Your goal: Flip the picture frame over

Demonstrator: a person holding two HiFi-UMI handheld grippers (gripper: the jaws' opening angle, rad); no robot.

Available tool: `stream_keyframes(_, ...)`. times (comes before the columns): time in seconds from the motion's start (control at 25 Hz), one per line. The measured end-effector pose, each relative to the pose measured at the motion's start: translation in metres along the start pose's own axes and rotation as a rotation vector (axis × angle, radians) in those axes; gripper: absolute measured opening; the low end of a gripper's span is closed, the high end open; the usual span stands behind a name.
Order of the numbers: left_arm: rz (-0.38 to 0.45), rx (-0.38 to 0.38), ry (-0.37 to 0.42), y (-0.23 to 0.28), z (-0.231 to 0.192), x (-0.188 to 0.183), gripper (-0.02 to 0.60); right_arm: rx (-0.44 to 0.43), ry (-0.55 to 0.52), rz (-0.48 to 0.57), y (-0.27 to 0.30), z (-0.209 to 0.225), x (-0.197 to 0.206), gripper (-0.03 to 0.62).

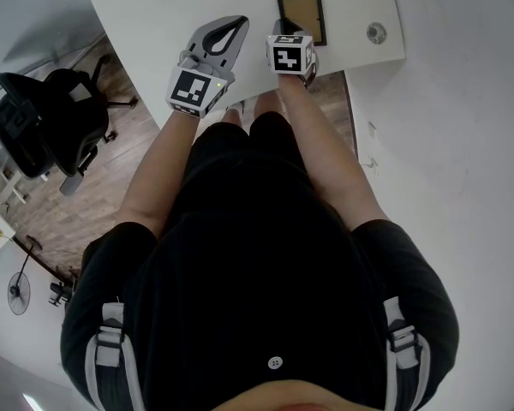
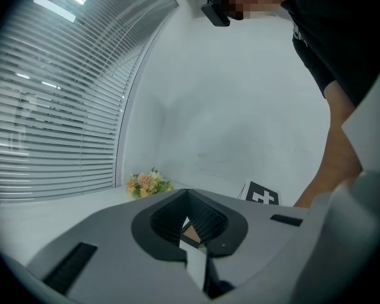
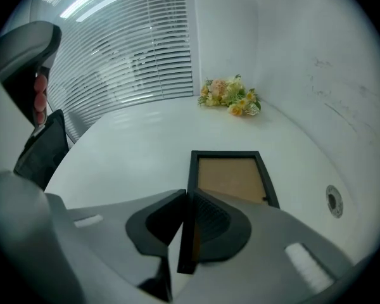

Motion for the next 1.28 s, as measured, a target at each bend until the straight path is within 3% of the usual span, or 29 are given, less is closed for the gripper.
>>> stream_keyframes(0.88,0.053,-0.008,0.043,-0.038,0.017,-0.025,0.008,-0.045,0.106,0.119,-0.057,-0.002,-0.028,0.050)
stream_keyframes(1.28,0.098,-0.014,0.070,-0.056,0.024,-0.046,0.007,-0.139,0.173,0.187,-0.089,-0.014,-0.049,0.051)
Point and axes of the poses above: the fingertips, and each gripper's own axes: y forward along the fingers, z to its right, x out of its underside, the point moved 6 cm from there along -y, backward along the fingers, and after that the axes turned 10 degrees about -y, right-handed, at the moved point
